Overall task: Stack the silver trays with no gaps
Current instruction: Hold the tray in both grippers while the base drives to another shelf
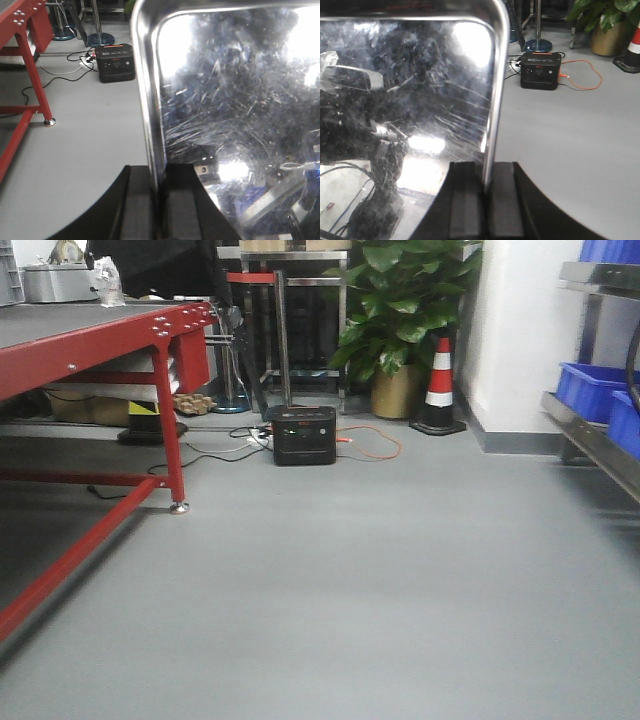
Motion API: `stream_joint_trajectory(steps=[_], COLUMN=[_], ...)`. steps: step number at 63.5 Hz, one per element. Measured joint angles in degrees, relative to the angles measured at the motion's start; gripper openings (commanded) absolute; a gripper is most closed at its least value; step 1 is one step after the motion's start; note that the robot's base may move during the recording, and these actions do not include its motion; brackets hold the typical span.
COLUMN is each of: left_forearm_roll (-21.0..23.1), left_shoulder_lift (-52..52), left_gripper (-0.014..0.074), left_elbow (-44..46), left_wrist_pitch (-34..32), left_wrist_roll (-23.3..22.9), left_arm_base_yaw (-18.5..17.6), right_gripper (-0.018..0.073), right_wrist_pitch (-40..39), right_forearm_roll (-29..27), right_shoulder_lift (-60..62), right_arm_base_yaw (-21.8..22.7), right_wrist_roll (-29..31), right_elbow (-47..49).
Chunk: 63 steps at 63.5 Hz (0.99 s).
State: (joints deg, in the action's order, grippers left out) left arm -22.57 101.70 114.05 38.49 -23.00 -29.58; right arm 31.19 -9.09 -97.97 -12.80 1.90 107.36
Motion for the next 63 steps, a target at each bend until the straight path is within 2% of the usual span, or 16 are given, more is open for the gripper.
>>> stream_joint_trajectory(steps=[63], left_forearm_roll=[0.0], left_shoulder_lift=[0.0], left_gripper=[-0.0005], left_elbow=[0.0], left_wrist_pitch=[-0.1], left_wrist_roll=[0.0], left_arm_base_yaw=[0.0], right_gripper=[-0.0079], right_wrist_pitch=[-0.09], right_forearm_roll=[0.0], right_shoulder_lift=[0.0], right_arm_base_yaw=[0.0], right_wrist_roll=[0.0], right_elbow=[0.0])
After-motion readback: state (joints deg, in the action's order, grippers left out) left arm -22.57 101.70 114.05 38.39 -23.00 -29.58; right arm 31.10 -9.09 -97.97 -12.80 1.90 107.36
